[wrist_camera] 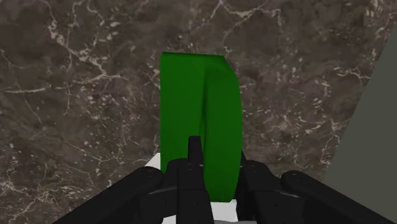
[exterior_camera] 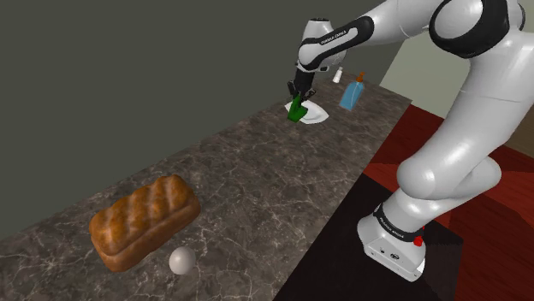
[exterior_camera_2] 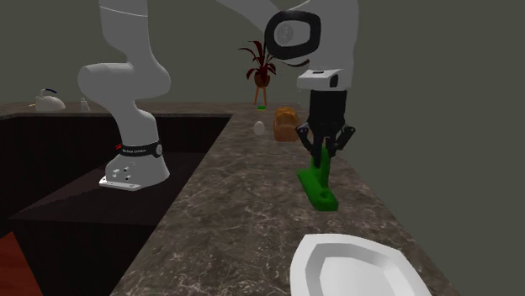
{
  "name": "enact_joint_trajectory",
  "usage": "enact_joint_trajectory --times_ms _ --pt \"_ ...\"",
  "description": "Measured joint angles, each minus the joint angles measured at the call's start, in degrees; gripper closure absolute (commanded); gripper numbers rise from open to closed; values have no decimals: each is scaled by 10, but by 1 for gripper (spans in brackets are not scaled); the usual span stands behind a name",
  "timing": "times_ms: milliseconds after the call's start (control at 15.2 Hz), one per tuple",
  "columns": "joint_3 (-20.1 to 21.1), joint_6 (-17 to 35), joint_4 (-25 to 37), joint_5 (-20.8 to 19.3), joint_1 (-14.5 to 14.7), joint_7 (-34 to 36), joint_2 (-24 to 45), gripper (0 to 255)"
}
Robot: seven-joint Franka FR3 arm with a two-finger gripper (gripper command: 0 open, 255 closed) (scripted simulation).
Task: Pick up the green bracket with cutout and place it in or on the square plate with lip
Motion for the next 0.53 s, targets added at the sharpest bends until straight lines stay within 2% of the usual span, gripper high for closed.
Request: enact_joint_trajectory --times_ms 330,528 --pt "-19 -31 90 -4 -27 -51 57 255" --pt "-30 -55 168 -9 -37 -76 110 255"
